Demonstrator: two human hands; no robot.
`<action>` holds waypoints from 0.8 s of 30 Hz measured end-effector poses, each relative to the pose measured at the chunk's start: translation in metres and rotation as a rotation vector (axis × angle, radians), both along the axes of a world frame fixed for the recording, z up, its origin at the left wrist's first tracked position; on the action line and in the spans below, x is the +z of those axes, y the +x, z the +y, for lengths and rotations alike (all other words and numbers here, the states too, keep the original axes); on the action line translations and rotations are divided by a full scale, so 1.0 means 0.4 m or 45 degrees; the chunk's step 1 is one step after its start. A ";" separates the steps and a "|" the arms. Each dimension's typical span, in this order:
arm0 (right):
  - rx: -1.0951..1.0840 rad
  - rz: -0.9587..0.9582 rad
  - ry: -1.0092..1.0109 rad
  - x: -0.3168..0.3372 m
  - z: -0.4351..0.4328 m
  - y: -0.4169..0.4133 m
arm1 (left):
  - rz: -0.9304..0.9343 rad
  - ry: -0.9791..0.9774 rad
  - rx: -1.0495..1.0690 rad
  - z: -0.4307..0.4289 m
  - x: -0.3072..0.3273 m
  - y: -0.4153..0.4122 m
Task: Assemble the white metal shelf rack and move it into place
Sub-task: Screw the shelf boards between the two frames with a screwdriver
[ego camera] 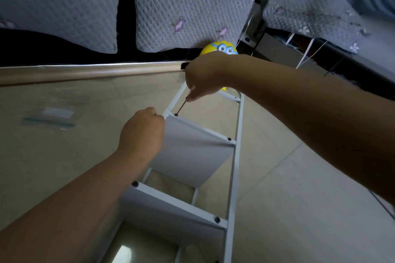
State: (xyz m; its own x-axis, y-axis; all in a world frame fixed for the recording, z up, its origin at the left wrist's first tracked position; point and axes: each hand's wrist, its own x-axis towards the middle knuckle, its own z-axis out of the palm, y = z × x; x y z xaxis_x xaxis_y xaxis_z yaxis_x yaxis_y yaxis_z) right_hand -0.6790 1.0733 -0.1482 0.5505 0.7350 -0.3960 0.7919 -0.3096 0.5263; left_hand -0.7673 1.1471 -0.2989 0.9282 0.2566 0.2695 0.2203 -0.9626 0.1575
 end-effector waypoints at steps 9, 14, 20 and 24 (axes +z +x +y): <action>-0.358 0.234 0.125 -0.006 0.053 -0.015 | -0.009 -0.021 0.001 -0.010 0.008 -0.008; -0.048 0.115 0.233 -0.013 0.002 -0.017 | -0.010 -0.051 -0.017 -0.008 0.004 -0.006; 0.026 0.033 0.252 -0.011 -0.038 -0.035 | -0.017 -0.077 -0.014 0.000 0.002 -0.003; -0.232 0.150 0.255 -0.015 -0.005 -0.037 | -0.003 -0.063 -0.009 0.003 -0.003 0.002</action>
